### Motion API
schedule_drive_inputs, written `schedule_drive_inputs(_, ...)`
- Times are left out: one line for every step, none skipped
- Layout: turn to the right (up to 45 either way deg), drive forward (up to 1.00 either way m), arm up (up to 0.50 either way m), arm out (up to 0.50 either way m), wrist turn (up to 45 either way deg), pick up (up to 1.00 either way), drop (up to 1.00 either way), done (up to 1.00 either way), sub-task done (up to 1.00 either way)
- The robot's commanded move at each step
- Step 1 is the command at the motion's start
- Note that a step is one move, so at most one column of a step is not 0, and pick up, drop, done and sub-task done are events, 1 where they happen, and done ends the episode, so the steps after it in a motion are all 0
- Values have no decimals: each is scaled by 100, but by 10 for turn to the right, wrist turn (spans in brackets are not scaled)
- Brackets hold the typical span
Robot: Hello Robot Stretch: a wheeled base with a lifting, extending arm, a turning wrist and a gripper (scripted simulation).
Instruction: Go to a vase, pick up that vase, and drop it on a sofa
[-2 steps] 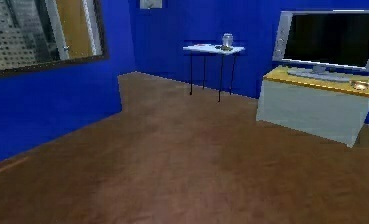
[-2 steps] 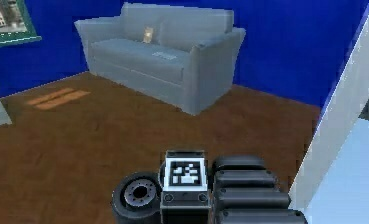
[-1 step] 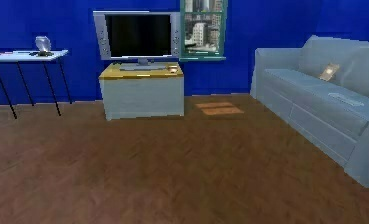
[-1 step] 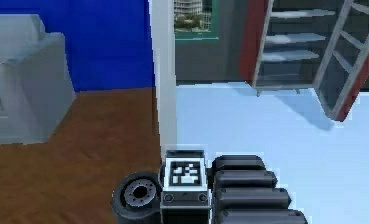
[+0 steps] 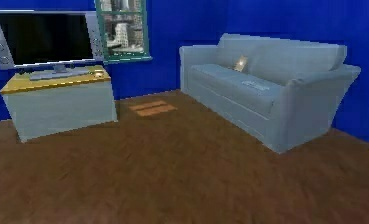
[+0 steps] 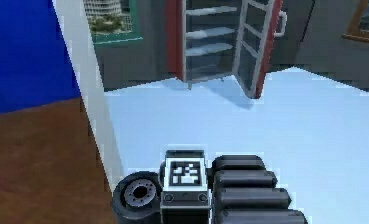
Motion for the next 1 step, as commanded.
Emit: schedule_drive_inputs(0,100,0,0,0,0,0,0,0)
